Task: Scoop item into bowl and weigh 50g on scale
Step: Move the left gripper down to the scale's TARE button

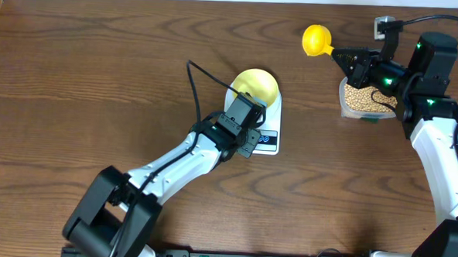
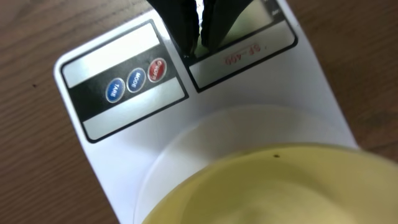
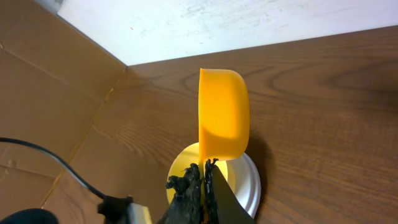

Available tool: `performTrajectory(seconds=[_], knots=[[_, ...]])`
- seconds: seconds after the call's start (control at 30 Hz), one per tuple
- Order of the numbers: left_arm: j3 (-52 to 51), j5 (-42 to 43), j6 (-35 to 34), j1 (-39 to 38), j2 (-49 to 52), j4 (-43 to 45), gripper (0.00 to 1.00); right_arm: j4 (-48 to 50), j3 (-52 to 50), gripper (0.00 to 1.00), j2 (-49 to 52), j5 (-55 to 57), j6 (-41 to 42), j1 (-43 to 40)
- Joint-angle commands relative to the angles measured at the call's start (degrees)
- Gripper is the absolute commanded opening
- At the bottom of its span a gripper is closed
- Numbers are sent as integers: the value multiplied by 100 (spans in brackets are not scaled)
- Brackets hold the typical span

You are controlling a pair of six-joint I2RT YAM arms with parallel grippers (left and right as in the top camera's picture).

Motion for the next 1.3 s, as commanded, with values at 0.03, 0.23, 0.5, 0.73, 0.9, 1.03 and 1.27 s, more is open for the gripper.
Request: performTrajectory(seconds=[0.03, 0.23, 0.5, 0.73, 0.9, 1.03, 1.27], knots=[[4, -50, 306, -7, 175, 188, 8, -28, 131, 1, -39, 0, -118, -13], [4, -48, 437, -7, 203, 330, 8, -31, 131, 1, -39, 0, -155, -13], [4, 15, 1132, -7, 280, 334, 8, -28, 131, 1, -39, 4, -157, -13], [4, 466, 1523, -9, 332, 330, 8, -31, 131, 1, -39, 85, -155, -13], [4, 723, 1521, -11, 341, 352, 8, -33, 131, 1, -39, 87, -157, -13], [2, 717, 1523, -13, 343, 439, 8, -50, 129, 1, -39, 87, -157, -13], [2, 719, 1519, -13, 378, 509, 8, -72, 131, 1, -39, 87, -173, -13]])
